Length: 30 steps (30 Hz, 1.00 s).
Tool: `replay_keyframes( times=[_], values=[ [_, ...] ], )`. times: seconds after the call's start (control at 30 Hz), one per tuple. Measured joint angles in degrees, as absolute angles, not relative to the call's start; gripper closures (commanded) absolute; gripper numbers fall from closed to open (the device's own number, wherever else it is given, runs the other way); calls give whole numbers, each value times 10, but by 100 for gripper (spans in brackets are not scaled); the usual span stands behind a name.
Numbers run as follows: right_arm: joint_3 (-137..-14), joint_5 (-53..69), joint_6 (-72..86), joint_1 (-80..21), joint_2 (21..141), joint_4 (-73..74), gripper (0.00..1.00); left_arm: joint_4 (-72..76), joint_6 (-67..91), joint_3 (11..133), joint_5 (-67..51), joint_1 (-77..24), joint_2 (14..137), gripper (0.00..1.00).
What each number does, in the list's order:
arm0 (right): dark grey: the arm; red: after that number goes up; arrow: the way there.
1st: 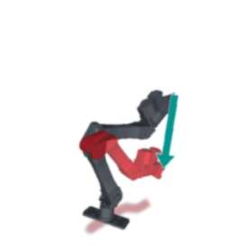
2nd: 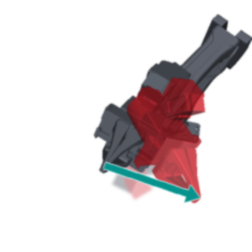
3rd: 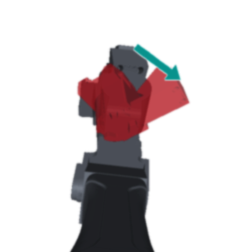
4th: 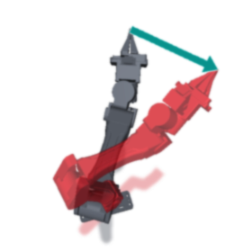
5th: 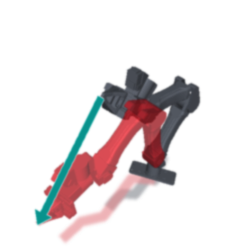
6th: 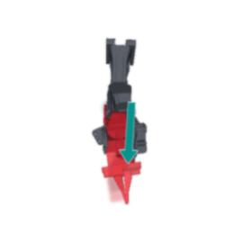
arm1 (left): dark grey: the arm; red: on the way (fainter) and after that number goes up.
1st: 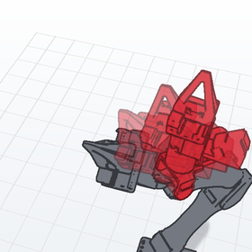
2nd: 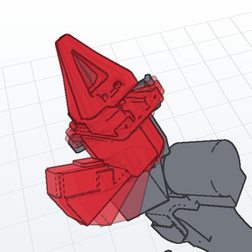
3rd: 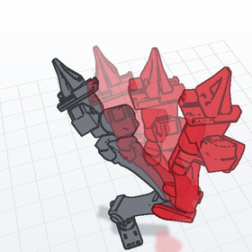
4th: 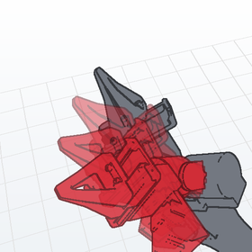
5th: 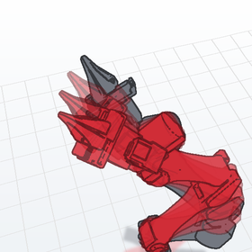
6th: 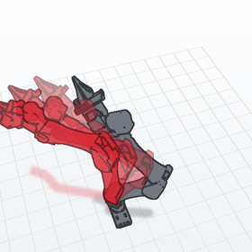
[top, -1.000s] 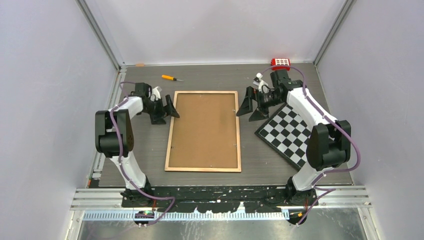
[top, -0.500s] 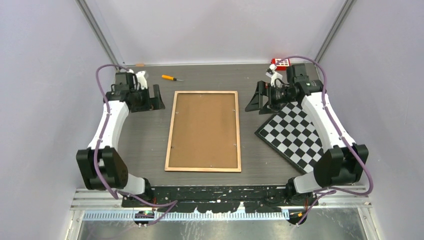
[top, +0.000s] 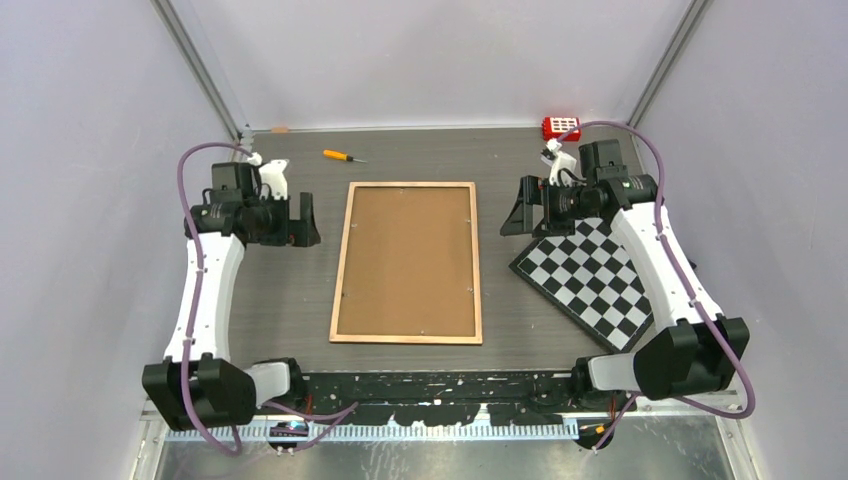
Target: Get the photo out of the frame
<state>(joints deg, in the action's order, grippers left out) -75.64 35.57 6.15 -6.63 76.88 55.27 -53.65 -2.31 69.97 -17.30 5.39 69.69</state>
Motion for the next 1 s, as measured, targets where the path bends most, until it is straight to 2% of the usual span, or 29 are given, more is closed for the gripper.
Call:
replay_keyframes(
  times=[0.23,0.57,0.73,1.0],
  values=[
    [-726,336,54,-66,750,549,0,-620,-87,713,-220,54,679,0],
    [-692,328,28,-66,753,532,0,-646,-201,747,-244,54,691,0],
    [-715,330,-13,-66,779,539,0,-638,-277,826,-257,54,798,0],
    [-755,342,-65,-66,813,555,0,-632,-350,1043,-300,54,1075,0]
  ],
)
